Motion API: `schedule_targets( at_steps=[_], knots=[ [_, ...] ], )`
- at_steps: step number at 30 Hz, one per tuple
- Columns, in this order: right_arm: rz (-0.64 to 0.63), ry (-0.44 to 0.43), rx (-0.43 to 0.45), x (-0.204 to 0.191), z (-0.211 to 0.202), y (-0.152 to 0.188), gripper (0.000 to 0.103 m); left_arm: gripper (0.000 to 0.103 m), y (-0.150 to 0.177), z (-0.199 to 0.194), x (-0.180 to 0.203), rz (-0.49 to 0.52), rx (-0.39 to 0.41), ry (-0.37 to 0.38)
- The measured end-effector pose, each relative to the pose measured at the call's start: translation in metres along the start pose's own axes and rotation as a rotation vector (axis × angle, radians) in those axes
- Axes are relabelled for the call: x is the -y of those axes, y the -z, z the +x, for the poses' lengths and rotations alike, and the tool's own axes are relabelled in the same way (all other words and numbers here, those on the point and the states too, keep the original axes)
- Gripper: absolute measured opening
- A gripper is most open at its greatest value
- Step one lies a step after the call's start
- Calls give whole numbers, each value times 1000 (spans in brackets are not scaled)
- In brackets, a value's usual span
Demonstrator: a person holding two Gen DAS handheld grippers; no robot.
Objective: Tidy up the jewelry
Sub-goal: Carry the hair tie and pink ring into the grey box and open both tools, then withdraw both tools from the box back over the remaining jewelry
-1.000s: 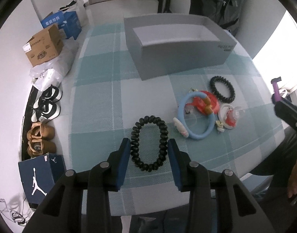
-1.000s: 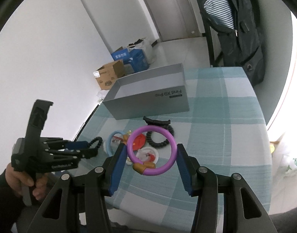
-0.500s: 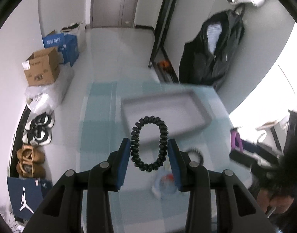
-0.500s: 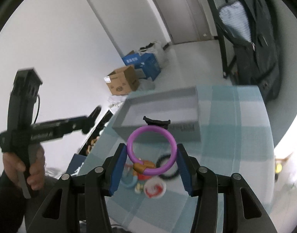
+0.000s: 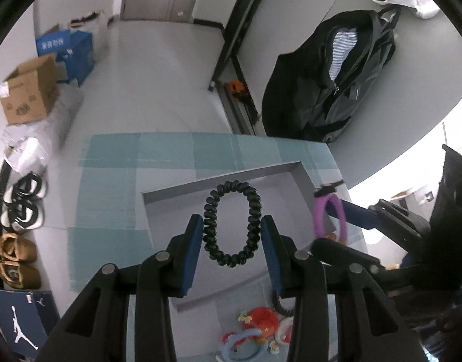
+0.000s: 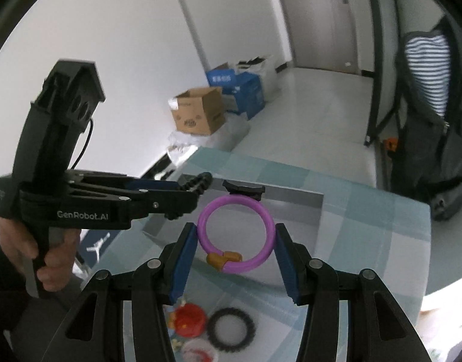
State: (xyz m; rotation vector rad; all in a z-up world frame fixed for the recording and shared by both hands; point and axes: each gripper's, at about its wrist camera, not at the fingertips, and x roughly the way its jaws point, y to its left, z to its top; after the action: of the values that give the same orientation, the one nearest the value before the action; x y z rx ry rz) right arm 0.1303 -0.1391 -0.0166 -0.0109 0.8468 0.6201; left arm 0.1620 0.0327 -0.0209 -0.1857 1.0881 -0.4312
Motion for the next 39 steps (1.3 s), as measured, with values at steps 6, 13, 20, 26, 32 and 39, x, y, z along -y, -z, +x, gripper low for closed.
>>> schedule_targets(
  at_steps=[6,13,20,26,32,39],
  knots=[
    [4,-10,-44,7,25,-4,50,34,-7,9,-6,-26,-21,20],
    [53,-7,-48,21,32,-5,53,45,-10,14,-2,-23,-40,74],
    [98,-1,41,30,7,-5,88,71,-8,-7,-12,-44,52,78],
    [119,28,101,26,-22,4,96,71,7,-35,3,24,155,-28],
    [121,32,204,12,-56,18,103,71,39,-50,22,81,244,-259],
    [128,53,211,-1,-73,30,103,72,64,-48,53,131,234,-437]
  ],
)
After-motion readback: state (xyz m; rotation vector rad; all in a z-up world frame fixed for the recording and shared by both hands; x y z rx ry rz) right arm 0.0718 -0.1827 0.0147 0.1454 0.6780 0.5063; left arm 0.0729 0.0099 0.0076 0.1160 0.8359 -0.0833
